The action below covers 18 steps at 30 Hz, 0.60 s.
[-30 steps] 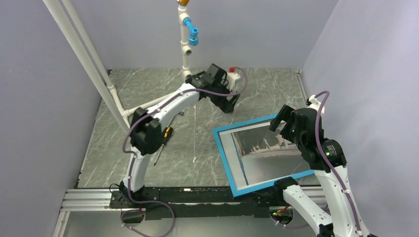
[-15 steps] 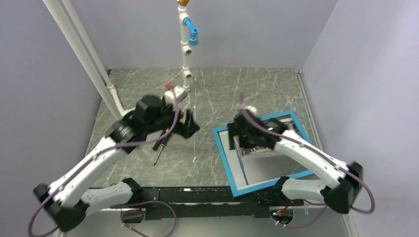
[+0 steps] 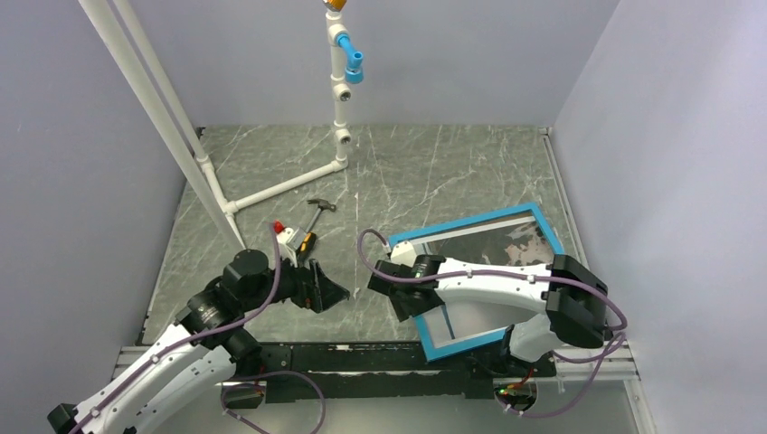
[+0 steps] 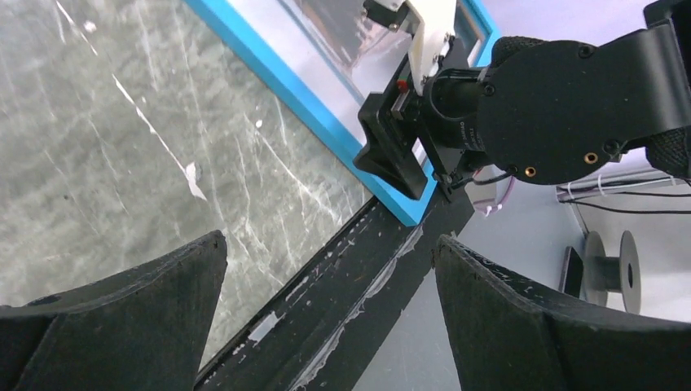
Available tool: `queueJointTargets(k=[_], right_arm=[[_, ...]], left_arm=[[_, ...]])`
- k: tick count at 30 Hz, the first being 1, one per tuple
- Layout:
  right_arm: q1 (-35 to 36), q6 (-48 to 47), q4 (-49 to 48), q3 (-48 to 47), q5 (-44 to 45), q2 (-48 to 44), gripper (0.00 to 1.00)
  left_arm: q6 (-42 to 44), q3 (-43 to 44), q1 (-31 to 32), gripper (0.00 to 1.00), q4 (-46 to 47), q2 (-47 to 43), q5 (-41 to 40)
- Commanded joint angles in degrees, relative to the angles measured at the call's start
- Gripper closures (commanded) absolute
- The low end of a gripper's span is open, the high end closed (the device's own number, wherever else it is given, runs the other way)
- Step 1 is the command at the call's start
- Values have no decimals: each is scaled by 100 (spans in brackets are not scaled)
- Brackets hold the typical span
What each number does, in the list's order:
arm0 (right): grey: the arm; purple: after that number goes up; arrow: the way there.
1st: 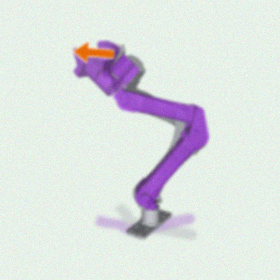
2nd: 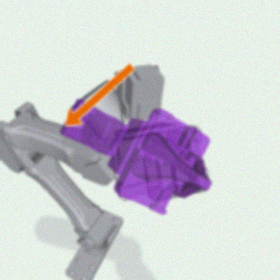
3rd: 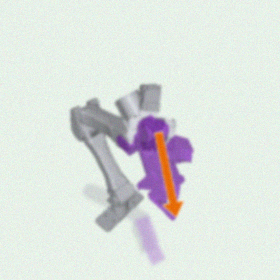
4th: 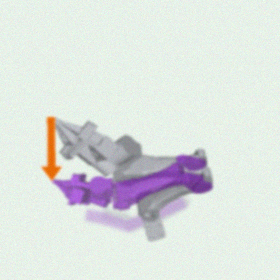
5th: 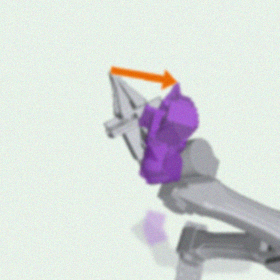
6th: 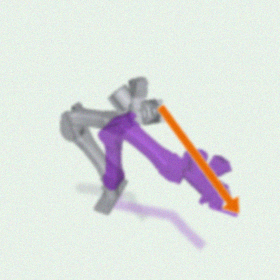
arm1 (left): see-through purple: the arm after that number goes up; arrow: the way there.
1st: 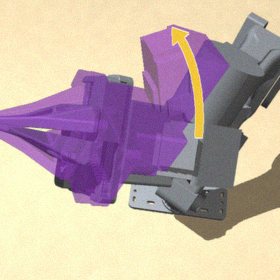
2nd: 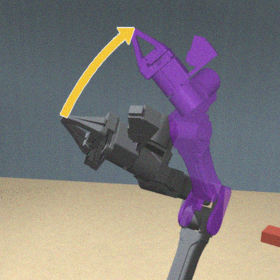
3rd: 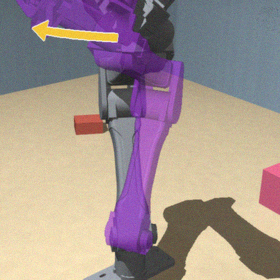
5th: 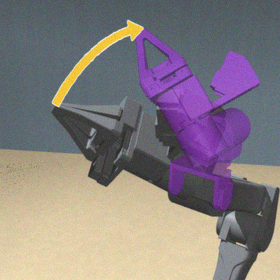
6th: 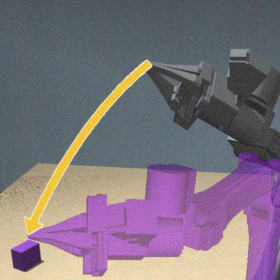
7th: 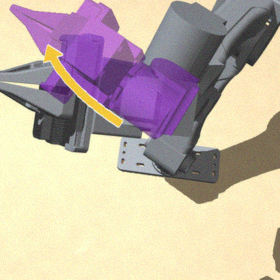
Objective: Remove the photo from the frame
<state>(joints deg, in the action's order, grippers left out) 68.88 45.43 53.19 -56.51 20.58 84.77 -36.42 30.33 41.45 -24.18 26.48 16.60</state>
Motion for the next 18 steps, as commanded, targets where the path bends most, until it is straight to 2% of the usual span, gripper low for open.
queueJointTargets(k=[1,7,11,13,18], right_arm=[[12,262,-608,374,236,113,40],[-15,225,-1283,851,59,202,45],[-17,280,-1328,833,395,396,57],[-45,319,-1297,771,607,464,68],[-206,65,-1651,715,757,474,70]], left_arm=[[-464,-292,25,2,699,142,378],[-838,-733,41,2,1374,-55,600],[-766,-675,50,2,1180,29,561],[-773,-639,56,2,1113,49,538],[-789,-633,75,2,1043,42,515]])
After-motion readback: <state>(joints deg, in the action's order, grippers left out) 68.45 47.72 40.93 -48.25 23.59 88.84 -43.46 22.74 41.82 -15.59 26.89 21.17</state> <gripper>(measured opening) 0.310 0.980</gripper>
